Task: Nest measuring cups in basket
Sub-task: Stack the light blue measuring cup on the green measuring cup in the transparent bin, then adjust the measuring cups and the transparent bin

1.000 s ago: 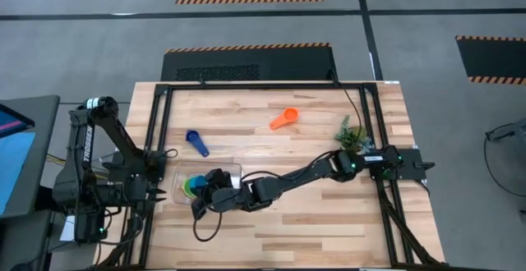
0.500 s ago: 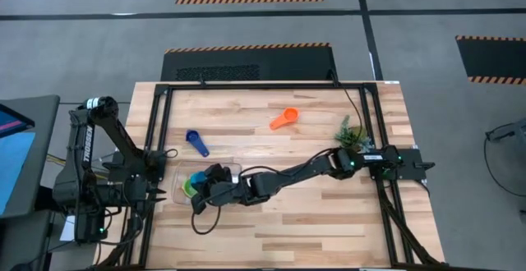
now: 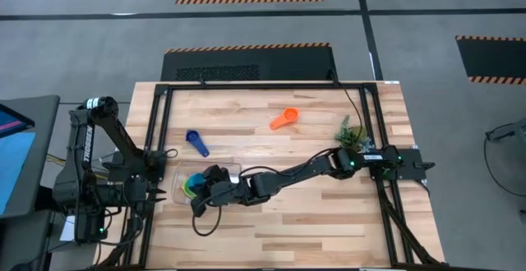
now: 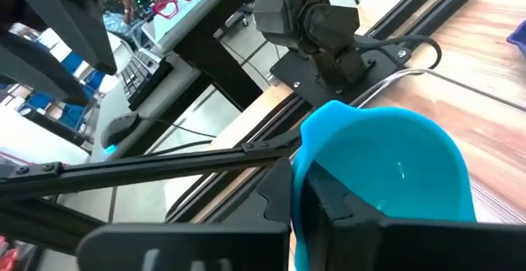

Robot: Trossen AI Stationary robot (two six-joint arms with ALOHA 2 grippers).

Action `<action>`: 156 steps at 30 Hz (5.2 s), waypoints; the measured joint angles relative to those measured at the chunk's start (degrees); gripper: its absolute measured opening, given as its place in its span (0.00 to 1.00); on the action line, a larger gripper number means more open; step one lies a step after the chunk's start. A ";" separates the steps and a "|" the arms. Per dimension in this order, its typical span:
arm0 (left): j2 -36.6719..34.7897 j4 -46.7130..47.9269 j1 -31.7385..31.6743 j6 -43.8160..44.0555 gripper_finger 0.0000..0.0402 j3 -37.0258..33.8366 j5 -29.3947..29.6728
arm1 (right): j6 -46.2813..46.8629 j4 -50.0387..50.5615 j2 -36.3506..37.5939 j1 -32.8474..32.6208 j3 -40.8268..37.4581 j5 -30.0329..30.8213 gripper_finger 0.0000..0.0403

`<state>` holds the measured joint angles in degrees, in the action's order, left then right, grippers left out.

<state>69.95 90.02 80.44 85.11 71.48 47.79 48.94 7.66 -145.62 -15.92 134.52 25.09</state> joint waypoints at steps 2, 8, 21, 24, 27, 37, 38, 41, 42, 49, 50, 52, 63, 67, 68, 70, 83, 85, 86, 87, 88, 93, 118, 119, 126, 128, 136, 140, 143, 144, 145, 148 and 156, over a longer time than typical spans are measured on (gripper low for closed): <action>0.00 -0.01 -0.01 0.01 0.17 0.00 0.02 | -0.98 -0.04 0.00 0.17 0.00 -1.05 0.05; 0.00 0.00 -0.02 0.03 0.17 0.00 0.00 | -1.41 -0.38 0.00 0.70 0.00 -2.52 0.09; 0.00 0.00 0.00 0.01 0.17 0.00 0.00 | -11.31 -0.31 0.00 3.21 0.00 -10.29 0.04; 0.00 0.00 0.00 0.01 0.17 0.00 0.00 | -12.91 1.14 0.00 3.76 0.00 -12.08 0.09; 0.00 0.00 -0.01 0.01 0.17 0.00 0.00 | -13.99 2.87 0.00 4.39 0.00 -13.52 0.11; 0.00 0.00 -0.01 -0.43 0.17 0.00 0.00 | -17.82 3.70 0.00 5.25 0.00 -17.23 0.06; 0.00 0.00 0.00 -0.45 0.17 0.00 0.00 | -17.80 3.70 0.00 5.31 0.00 -17.71 0.07; 0.00 0.00 0.00 -0.70 0.17 0.00 0.00 | -17.61 3.78 0.00 5.56 0.00 -17.95 0.11; 0.00 0.00 0.00 -0.85 0.17 0.00 0.00 | -17.61 3.78 0.00 5.60 0.00 -17.95 0.12; 0.00 0.00 0.00 -0.89 0.17 0.00 0.00 | -17.59 3.91 0.00 5.98 0.00 -17.97 0.14; 0.00 0.00 0.00 -0.89 0.17 0.00 0.00 | -17.77 3.90 0.00 5.99 0.00 -17.98 0.14; 0.00 0.00 0.00 -0.89 0.17 0.00 0.00 | -17.88 3.89 0.00 6.01 0.00 -18.02 0.14; 0.00 0.00 -0.01 -0.93 0.17 0.00 0.04 | -18.00 3.06 0.00 6.05 0.00 -20.86 0.16; 0.00 0.00 0.00 -0.93 0.17 0.00 0.04 | -17.97 3.05 0.00 6.33 0.00 -20.83 0.20; 0.00 0.00 -0.01 -0.93 0.17 0.00 0.04 | -17.96 3.01 0.00 6.37 0.00 -20.83 0.21; 0.02 0.00 0.00 -0.93 0.17 0.00 0.04 | -17.95 2.61 0.00 6.45 0.00 -20.83 0.23; 0.01 0.00 0.00 -2.97 0.17 0.00 0.90 | -17.37 -0.65 0.02 6.43 0.00 -20.77 0.26; 0.00 0.00 -0.01 -2.97 0.17 0.00 0.84 | -16.12 -0.61 0.02 6.43 0.00 -20.78 0.26; 0.00 0.00 -0.02 -2.97 0.17 0.00 0.64 | -15.27 -0.61 0.02 6.42 0.00 -20.79 0.26; 0.00 0.00 -0.02 -2.97 0.17 0.00 0.38 | -14.06 -0.61 0.02 6.32 0.00 -20.79 0.26; 0.01 0.00 0.00 -2.95 0.17 0.00 0.01 | -12.82 -0.63 0.02 6.22 0.00 -20.79 0.25; 0.01 0.00 0.00 -2.50 0.17 0.00 -0.60 | -10.59 1.72 0.06 6.02 0.00 -20.25 0.25; 0.02 -0.01 -0.02 -1.63 0.17 0.00 -0.63 | -18.82 20.11 0.07 5.67 0.04 -12.27 0.01; 0.02 0.00 -0.02 -1.61 0.17 0.00 -0.63 | -19.36 20.26 0.07 5.44 0.04 -11.94 0.01; 0.02 -0.01 -0.01 -1.59 0.17 0.00 -0.65 | -22.18 24.64 0.45 3.54 0.34 -9.73 0.01; 0.02 0.00 0.00 -1.57 0.17 0.00 -0.66 | -22.11 25.57 1.01 3.62 0.39 -10.55 0.01; 0.02 -0.02 -0.02 -2.40 0.17 0.00 -0.60 | -22.26 33.75 5.19 4.89 0.62 -13.07 0.00; 0.02 -0.03 -1.19 -2.43 0.17 0.00 -0.02 | -21.48 37.31 4.81 4.75 0.33 -13.07 0.00; 0.02 -0.01 -4.16 -3.47 0.17 0.00 1.94 | -20.51 36.70 4.85 4.03 0.39 -10.65 0.00; 0.02 -0.04 -5.63 -5.22 0.17 0.00 2.34 | -20.51 36.23 5.02 3.71 0.39 -8.19 0.00; 0.02 -0.03 -7.37 -7.52 0.17 0.00 2.58 | -20.51 35.98 5.34 3.34 0.35 -5.82 0.00; 0.02 -0.02 -13.00 -14.59 0.17 0.00 5.26 | -20.92 36.31 8.72 2.28 0.35 1.73 0.00; 0.00 -4.39 -32.60 -38.13 0.15 0.00 -3.47 | -15.00 52.59 27.43 -5.21 0.60 28.14 0.01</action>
<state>69.95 85.63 47.85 46.98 71.48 44.32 33.94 60.25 -118.19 -21.13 135.11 53.23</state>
